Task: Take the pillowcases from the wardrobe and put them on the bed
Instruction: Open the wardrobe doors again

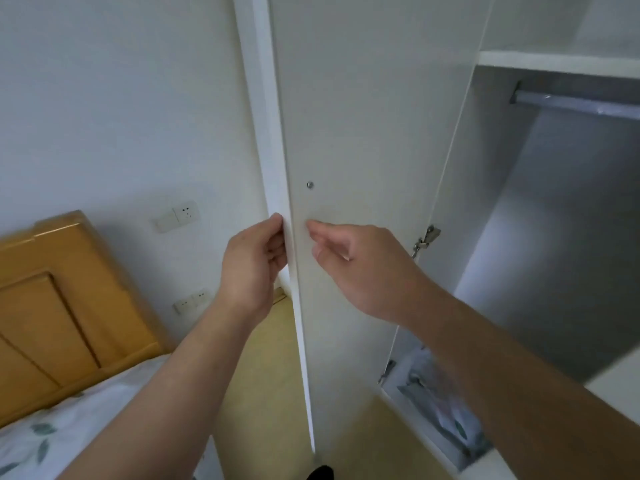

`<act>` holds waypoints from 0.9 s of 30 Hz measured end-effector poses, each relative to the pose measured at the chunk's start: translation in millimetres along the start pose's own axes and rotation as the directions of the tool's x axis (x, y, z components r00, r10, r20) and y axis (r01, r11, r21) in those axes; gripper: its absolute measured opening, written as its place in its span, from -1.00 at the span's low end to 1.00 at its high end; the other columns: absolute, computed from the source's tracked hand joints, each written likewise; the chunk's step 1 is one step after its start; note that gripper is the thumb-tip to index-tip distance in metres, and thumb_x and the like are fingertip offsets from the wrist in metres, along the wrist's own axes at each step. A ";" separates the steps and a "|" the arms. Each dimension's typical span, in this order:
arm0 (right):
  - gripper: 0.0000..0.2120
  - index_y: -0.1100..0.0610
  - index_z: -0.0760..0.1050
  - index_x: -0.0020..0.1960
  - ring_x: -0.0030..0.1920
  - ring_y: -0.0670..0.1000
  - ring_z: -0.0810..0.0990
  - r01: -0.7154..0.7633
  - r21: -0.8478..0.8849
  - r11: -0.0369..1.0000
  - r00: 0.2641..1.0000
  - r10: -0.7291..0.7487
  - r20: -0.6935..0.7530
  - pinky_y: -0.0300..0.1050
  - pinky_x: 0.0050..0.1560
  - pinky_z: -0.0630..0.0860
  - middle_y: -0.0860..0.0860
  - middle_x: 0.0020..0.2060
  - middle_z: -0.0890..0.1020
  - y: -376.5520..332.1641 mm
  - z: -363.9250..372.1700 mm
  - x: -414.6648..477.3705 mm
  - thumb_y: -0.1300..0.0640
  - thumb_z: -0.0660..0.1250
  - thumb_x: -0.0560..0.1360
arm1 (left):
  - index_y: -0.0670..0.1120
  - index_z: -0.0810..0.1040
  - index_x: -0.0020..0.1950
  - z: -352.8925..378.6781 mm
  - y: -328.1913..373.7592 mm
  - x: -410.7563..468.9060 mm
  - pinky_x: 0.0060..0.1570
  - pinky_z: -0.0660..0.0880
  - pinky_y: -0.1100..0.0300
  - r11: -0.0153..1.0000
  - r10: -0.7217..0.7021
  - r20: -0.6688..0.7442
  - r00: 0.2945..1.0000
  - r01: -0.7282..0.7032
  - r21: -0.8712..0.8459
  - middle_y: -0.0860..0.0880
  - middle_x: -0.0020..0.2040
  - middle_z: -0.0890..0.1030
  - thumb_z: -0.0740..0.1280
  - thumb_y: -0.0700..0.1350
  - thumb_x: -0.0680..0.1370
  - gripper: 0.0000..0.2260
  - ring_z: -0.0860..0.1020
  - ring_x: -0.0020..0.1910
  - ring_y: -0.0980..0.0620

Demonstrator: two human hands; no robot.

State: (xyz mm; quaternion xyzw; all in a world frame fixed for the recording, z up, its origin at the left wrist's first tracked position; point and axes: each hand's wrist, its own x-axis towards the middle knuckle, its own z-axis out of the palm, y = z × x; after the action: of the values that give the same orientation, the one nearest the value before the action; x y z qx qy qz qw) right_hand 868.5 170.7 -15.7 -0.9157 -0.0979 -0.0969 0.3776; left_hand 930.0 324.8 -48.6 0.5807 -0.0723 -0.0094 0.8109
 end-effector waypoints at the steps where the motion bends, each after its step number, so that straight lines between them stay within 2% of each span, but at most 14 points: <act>1: -0.56 0.01 0.37 0.55 0.47 -0.10 0.46 0.000 -0.030 1.000 1.000 0.001 0.031 -0.23 0.50 0.32 -0.05 0.46 0.52 -1.1 4.9 9.9 0.06 0.21 0.68 | -0.34 0.63 -0.05 -7.2 -2.1 6.6 0.16 0.53 -0.02 0.999 0.024 -0.015 1.000 -0.023 0.024 -0.21 0.00 0.65 0.27 -0.11 0.59 -0.70 0.62 0.02 -0.13; 3: -0.53 -0.01 0.30 0.59 0.48 -0.03 0.45 0.003 -0.066 0.998 0.997 0.001 0.073 -0.27 0.45 0.31 -0.01 0.49 0.49 -3.7 14.6 26.6 0.08 0.17 0.69 | -0.40 0.54 -0.01 -18.1 -5.2 18.0 0.17 0.45 -0.09 0.993 0.067 -0.020 0.998 -0.065 0.095 -0.19 0.01 0.55 0.29 -0.06 0.54 -0.64 0.51 0.02 -0.11; 5: -0.53 0.00 0.28 0.60 0.41 0.00 0.52 0.026 -0.103 0.994 0.997 -0.018 0.082 -0.35 0.26 0.32 0.03 0.44 0.55 -6.0 21.7 37.5 0.11 0.13 0.69 | -0.38 0.52 -0.01 -22.2 -6.6 25.3 0.12 0.37 -0.08 0.989 0.074 -0.039 0.997 -0.068 0.130 -0.13 0.00 0.52 0.28 -0.01 0.53 -0.61 0.45 0.00 -0.08; 7: -0.54 0.02 0.31 0.59 0.39 0.01 0.54 0.042 -0.112 0.993 0.997 -0.034 0.072 -0.34 0.23 0.34 0.04 0.41 0.57 -7.3 24.0 44.3 0.13 0.12 0.70 | -0.34 0.57 0.02 -17.7 -8.0 23.3 0.10 0.44 -0.01 0.983 0.113 -0.136 0.984 -0.091 0.158 -0.13 -0.02 0.62 0.27 -0.07 0.55 -0.69 0.54 -0.02 -0.07; 8: -0.55 0.03 0.33 0.58 0.40 -0.01 0.53 0.042 -0.105 0.994 0.997 -0.035 0.068 -0.32 0.28 0.35 0.02 0.43 0.56 -7.3 23.8 45.9 0.12 0.12 0.70 | -0.24 0.62 0.04 -13.0 -9.1 18.4 0.11 0.50 0.06 0.967 0.187 -0.209 0.960 -0.143 0.209 -0.10 0.01 0.67 0.27 -0.11 0.56 -0.76 0.61 0.01 -0.04; 10: -0.58 0.03 0.40 0.54 0.36 -0.01 0.57 0.031 -0.071 0.997 0.998 -0.027 0.065 -0.25 0.34 0.43 0.00 0.40 0.59 -3.0 19.5 45.8 0.09 0.14 0.69 | -0.11 0.60 0.08 2.9 -10.9 3.9 0.06 0.51 0.20 0.866 0.436 -0.303 0.848 -0.303 0.398 -0.06 0.03 0.64 0.30 -0.14 0.54 -0.85 0.60 0.01 0.04; 12: -0.64 0.04 0.49 0.45 0.30 -0.02 0.62 0.014 -0.009 1.000 0.999 -0.013 0.042 -0.16 0.36 0.49 0.01 0.31 0.66 5.4 12.1 42.4 0.09 0.19 0.68 | -0.10 0.50 0.02 18.6 -14.3 -8.0 -0.03 0.46 0.18 0.725 0.639 -0.221 0.737 -0.479 0.495 -0.10 -0.04 0.55 0.32 -0.19 0.53 -0.91 0.53 -0.07 -0.01; 13: -0.66 0.04 0.53 0.42 0.30 -0.06 0.62 -0.015 0.026 1.000 1.000 0.015 0.004 -0.20 0.36 0.48 -0.02 0.29 0.67 12.6 5.3 39.4 0.09 0.22 0.68 | -0.10 0.47 0.00 27.4 -18.8 -10.9 -0.06 0.44 0.17 0.668 0.688 -0.129 0.715 -0.553 0.498 -0.10 -0.08 0.52 0.32 -0.21 0.53 -0.92 0.50 -0.10 -0.03; 15: -0.70 0.01 0.58 0.37 0.25 -0.16 0.63 -0.097 0.117 0.988 0.988 0.110 -0.108 -0.31 0.34 0.46 -0.08 0.25 0.69 30.0 -12.3 31.0 0.09 0.29 0.66 | -0.09 0.46 -0.03 51.2 -27.6 -14.8 -0.09 0.43 0.20 0.633 0.686 0.060 0.725 -0.636 0.442 -0.07 -0.14 0.50 0.29 -0.19 0.54 -0.96 0.48 -0.14 -0.02; 17: -0.74 0.00 0.64 0.28 0.17 -0.19 0.67 -0.182 0.188 0.965 0.943 0.226 -0.246 -0.32 0.29 0.49 -0.11 0.16 0.73 48.7 -30.9 19.7 0.09 0.32 0.63 | -0.05 0.48 -0.06 77.2 -36.2 -16.9 -0.12 0.43 0.25 0.683 0.599 0.193 0.778 -0.621 0.385 -0.04 -0.17 0.52 0.27 -0.15 0.56 -0.98 0.49 -0.17 0.02; 19: -0.78 -0.02 0.67 0.21 0.09 -0.18 0.69 -0.274 0.242 0.931 0.840 0.354 -0.412 -0.28 0.25 0.53 -0.13 0.07 0.74 74.2 -53.7 2.2 0.11 0.34 0.61 | 0.04 0.47 -0.09 109.1 -47.5 -15.1 -0.15 0.43 0.27 0.782 0.462 0.275 0.843 -0.534 0.323 0.03 -0.21 0.54 0.25 -0.09 0.57 -0.94 0.50 -0.20 0.06; 21: -0.80 -0.01 0.67 0.16 0.01 -0.16 0.69 -0.354 0.294 0.888 0.675 0.461 -0.576 -0.20 0.20 0.57 -0.14 -0.01 0.74 98.8 -77.9 -19.5 0.13 0.35 0.59 | 0.07 0.48 -0.14 140.4 -60.5 -9.9 -0.17 0.48 0.15 0.860 0.332 0.338 0.881 -0.430 0.276 0.02 -0.25 0.55 0.23 -0.01 0.57 -0.90 0.52 -0.22 -0.02; 24: -0.77 0.05 0.61 0.21 -0.06 -0.10 0.62 -0.453 0.347 0.821 0.367 0.527 -0.766 -0.21 0.08 0.52 -0.11 -0.03 0.66 128.4 -120.1 -62.4 0.17 0.34 0.57 | 0.08 0.53 -0.16 196.2 -81.3 -2.6 -0.11 0.53 0.03 0.927 0.186 0.477 0.859 -0.315 0.206 0.05 -0.25 0.58 0.21 0.04 0.57 -0.84 0.56 -0.23 0.02; 27: -0.61 0.10 0.46 0.36 0.08 0.06 0.60 -0.523 0.399 0.753 0.121 0.528 -0.840 -0.16 0.03 0.47 0.06 0.14 0.58 150.5 -160.5 -104.1 0.15 0.36 0.54 | 0.08 0.56 -0.14 256.9 -94.4 -0.7 -0.08 0.52 0.08 0.951 0.104 0.593 0.798 -0.254 0.175 0.07 -0.21 0.63 0.18 0.00 0.58 -0.81 0.60 -0.19 0.06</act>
State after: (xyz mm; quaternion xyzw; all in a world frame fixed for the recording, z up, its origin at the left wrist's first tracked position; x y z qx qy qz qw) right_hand 789.7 -59.1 -31.3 -0.6644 0.4605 -0.4547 0.3738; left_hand 902.8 52.6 -56.7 0.6365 -0.3702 -0.0984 0.6694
